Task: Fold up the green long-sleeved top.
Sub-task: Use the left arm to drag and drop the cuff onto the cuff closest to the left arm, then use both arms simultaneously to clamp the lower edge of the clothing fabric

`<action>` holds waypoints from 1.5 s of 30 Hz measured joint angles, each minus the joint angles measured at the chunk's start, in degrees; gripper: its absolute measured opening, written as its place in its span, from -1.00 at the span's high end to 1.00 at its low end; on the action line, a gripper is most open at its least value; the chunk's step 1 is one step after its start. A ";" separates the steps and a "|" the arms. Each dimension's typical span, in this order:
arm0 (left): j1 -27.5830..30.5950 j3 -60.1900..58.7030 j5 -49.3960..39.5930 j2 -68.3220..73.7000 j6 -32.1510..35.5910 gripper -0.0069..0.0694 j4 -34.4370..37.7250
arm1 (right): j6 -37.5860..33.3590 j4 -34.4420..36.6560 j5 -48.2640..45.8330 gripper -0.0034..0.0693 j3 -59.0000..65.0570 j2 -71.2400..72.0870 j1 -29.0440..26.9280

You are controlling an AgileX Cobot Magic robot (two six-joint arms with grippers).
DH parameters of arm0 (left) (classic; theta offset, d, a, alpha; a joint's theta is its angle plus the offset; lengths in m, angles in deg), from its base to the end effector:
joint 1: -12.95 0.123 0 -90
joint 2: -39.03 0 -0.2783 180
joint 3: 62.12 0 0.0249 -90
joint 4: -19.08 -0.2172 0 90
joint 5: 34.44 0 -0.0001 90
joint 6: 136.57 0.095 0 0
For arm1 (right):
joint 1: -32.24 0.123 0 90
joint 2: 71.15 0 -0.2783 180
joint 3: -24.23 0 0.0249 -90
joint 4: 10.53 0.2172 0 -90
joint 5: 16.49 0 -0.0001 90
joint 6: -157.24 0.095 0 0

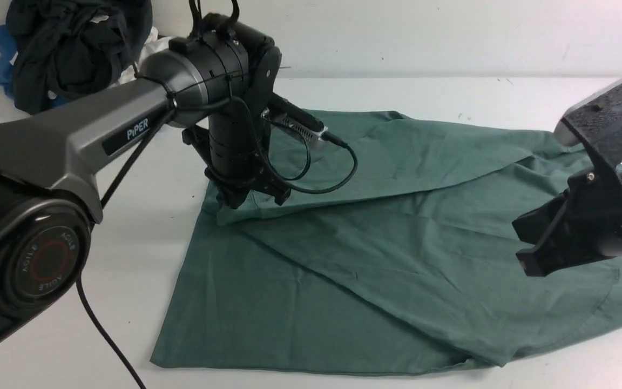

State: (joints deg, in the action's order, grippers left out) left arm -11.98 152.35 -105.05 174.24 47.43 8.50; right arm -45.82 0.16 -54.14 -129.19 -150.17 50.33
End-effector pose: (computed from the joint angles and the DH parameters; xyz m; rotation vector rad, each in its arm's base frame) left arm 0.3969 -0.1663 0.2106 0.8064 2.8409 0.2198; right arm 0.2057 0.0785 0.2866 -0.7458 2.3768 0.1673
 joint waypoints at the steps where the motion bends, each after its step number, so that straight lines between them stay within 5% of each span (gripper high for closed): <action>1: 0.00 0.00 0.00 0.05 0.00 0.62 -0.44 | 0.00 0.00 0.00 0.93 0.00 0.00 0.00; 10: 0.00 0.00 0.18 -2.57 -0.51 -0.13 -3.56 | 0.00 0.00 -0.22 0.93 0.00 0.00 0.00; 15: 0.00 -2.75 0.24 -9.97 -1.14 -0.13 0.34 | 0.00 -1.69 -2.87 0.93 0.00 0.07 0.00; 21: -2.19 -21.98 0.31 -25.07 2.50 -0.09 8.28 | 0.00 -6.62 -6.61 0.93 0.00 0.18 0.00; 26: -3.97 -44.77 4.92 -28.05 15.32 -0.14 8.25 | -0.81 -3.27 -6.92 0.93 0.00 0.18 0.00; 34: -3.97 -55.81 19.49 -28.23 31.25 -0.27 6.30 | -6.52 0.75 -8.00 0.93 0.00 1.11 0.00; 40: -4.04 -57.62 24.39 -25.43 38.08 -0.08 4.61 | -9.70 3.30 -8.18 0.93 0.00 1.41 0.07; 45: -4.04 -56.99 29.01 -24.78 31.86 0.63 -0.75 | -11.44 3.52 -8.18 0.93 0.00 1.41 0.07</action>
State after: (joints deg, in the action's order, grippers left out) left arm -16.02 95.36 -76.04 149.46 79.28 7.75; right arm -57.26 3.68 -62.32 -129.19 -148.75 50.40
